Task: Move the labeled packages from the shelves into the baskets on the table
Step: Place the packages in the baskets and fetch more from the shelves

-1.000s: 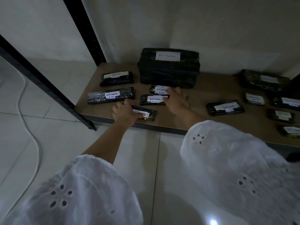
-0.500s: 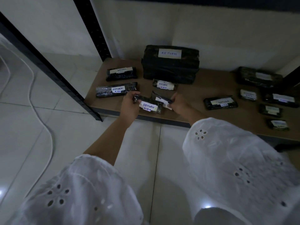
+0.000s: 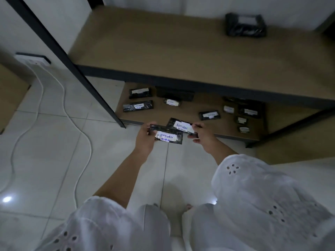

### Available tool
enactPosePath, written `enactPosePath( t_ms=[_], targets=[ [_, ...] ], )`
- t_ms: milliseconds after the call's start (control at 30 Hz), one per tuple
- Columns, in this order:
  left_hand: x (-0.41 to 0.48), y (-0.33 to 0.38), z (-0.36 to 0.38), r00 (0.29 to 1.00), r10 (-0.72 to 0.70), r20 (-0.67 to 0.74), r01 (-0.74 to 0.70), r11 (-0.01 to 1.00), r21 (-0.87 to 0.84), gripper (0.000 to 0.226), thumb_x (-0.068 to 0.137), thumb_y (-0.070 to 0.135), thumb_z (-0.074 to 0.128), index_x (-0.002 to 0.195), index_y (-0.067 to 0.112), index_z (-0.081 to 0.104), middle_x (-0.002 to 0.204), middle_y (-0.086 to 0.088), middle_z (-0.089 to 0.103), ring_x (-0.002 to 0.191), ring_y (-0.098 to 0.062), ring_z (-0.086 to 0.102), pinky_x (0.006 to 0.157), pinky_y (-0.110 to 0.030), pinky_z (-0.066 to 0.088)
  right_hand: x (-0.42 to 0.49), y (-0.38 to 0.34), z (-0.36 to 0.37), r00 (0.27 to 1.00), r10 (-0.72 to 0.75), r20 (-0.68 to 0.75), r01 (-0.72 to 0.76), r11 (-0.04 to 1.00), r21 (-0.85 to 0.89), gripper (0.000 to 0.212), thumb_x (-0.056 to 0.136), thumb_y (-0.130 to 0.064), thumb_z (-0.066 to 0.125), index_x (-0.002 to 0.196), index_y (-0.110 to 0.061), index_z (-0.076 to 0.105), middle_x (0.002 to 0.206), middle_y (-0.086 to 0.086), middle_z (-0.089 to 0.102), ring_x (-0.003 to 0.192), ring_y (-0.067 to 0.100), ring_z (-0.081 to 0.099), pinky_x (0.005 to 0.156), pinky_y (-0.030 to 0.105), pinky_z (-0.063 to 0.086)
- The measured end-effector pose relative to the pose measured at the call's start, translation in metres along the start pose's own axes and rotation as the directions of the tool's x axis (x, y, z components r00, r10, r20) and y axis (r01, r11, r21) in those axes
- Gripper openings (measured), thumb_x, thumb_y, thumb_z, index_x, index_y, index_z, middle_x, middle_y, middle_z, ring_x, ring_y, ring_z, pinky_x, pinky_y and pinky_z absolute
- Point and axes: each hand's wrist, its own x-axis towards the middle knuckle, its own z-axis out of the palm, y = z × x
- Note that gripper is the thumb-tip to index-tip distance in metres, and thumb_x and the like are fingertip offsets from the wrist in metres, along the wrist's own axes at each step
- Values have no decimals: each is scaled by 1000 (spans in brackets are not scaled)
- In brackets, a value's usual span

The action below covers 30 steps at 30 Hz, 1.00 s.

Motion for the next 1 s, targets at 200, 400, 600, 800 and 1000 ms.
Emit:
enactPosePath(
  t_ms=[200, 400, 600, 800, 1000],
  targets=[
    [-95, 116, -12, 995, 54, 84, -50, 998, -46, 31, 96, -5, 42, 123, 5, 52, 126, -22, 51, 100, -23, 54, 82, -30, 51, -124, -91, -36, 994, -107, -24, 108, 992, 63, 10, 98, -19, 49, 99, -23, 59, 85, -3, 59, 62, 8, 60, 59, 24, 37],
    [-179, 221, -14, 972, 142, 186, -116, 983, -145, 29, 96, -3, 42, 117, 13, 53, 118, -10, 53, 88, -15, 58, 68, -22, 54, -234, -156, -86, 974, -209, -89, 224, 945, 236, 10, 96, -18, 53, 91, -24, 59, 78, -3, 59, 60, 11, 56, 55, 24, 35],
    [-239, 274, 18, 942, 199, 270, -142, 966, -216, 29, 96, -2, 44, 106, 21, 58, 105, -4, 58, 81, -14, 58, 61, -18, 51, -299, -171, -142, 912, -322, -254, 397, 849, 349, 4, 93, -18, 58, 95, -20, 55, 85, 1, 59, 59, 15, 54, 51, 21, 44],
    [-295, 280, 100, 919, 199, 341, -123, 965, -230, 31, 96, -2, 44, 98, 25, 59, 97, -2, 59, 76, -14, 57, 57, -20, 50, -336, -155, -242, 870, -339, -358, 483, 731, 482, 10, 92, -17, 60, 83, -20, 58, 74, 3, 55, 50, 13, 48, 51, 25, 39],
    [-362, 267, 223, 899, 170, 403, -37, 948, -316, 30, 95, -3, 43, 103, 20, 60, 96, -4, 61, 73, -14, 59, 55, -20, 51, -361, -127, -376, 839, -365, -404, 536, 682, 497, 13, 94, -18, 57, 81, -20, 54, 66, 2, 51, 37, 4, 46, 41, 17, 35]
  ],
)
